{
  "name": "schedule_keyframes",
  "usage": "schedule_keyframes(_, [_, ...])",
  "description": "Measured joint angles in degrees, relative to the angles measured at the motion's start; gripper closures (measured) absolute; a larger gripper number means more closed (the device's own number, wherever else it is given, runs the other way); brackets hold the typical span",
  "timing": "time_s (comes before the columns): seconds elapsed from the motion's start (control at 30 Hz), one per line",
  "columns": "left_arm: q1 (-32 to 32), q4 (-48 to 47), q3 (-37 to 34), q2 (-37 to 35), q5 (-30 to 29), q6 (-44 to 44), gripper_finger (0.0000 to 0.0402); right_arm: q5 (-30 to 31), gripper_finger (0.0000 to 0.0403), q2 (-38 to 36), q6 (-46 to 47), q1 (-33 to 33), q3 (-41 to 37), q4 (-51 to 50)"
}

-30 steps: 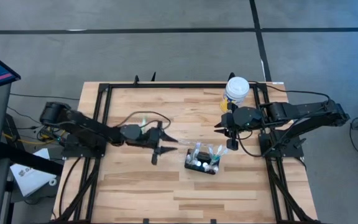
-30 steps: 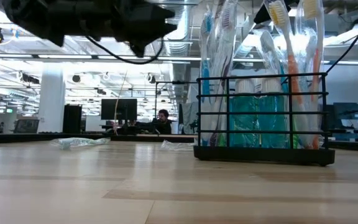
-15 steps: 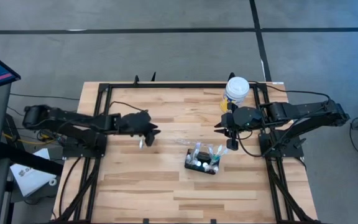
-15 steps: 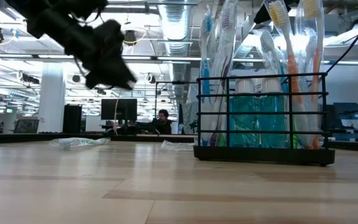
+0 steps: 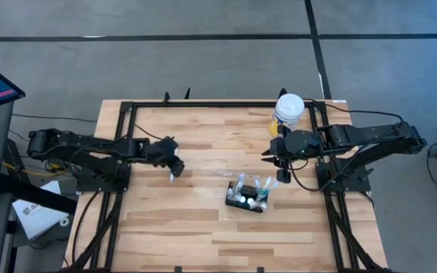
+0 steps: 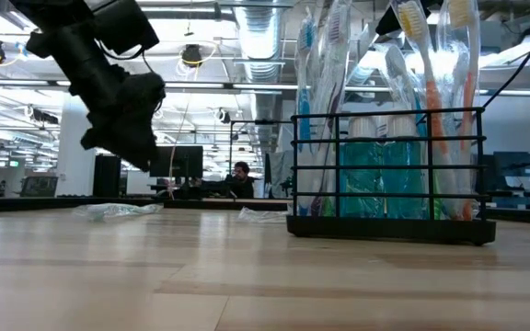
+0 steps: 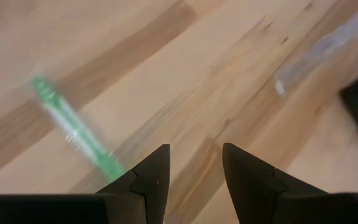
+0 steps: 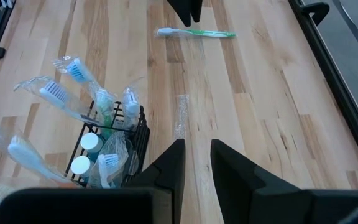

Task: Pick & Place toothbrushing station
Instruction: Put the green toothbrush into the mesh organizer

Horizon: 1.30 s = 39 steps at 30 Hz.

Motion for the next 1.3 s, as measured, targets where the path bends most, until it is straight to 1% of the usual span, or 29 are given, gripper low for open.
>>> schedule_keyframes(0.13, [0.27,-3.75,0.00,0.01,-0.04,-0.27,0.0259,0.00,0.0335,0.00,0.01,-0.02,0.00,0.00])
schedule_keyframes(0.27, [1.58,-6.30,0.00,0.05,-0.79,-3.13,0.0259,0.00,0.0335,0.29,0.02,-0.01,0.04,0.00])
schedule_keyframes(0.47, [2.82,-6.75,-0.02,0.05,-0.66,-3.11,0.0259,0.00,0.0335,0.28,0.02,-0.02,0.04,0.00])
schedule_keyframes(0.73, [1.95,-6.96,-0.02,0.05,4.56,9.11,0.0259,0.00,0.0335,0.28,0.02,-0.02,0.04,0.00])
schedule_keyframes(0.8, [1.08,-7.13,-0.02,0.05,6.04,15.73,0.0259,0.00,0.0335,0.28,0.02,-0.02,0.04,0.00])
schedule_keyframes(0.9, [-1.48,-7.17,-0.02,0.05,5.84,28.72,0.0259,0.00,0.0335,0.28,0.02,-0.01,0.04,0.00])
schedule_keyframes(1.17, [-7.93,-5.79,0.19,0.05,-4.40,55.83,0.0259,0.00,0.0335,0.28,0.02,-0.02,0.04,0.00])
schedule_keyframes(1.3, [-8.63,-1.94,0.24,0.05,-6.19,74.60,0.0259,0.00,0.0335,0.28,0.02,-0.02,0.04,0.00])
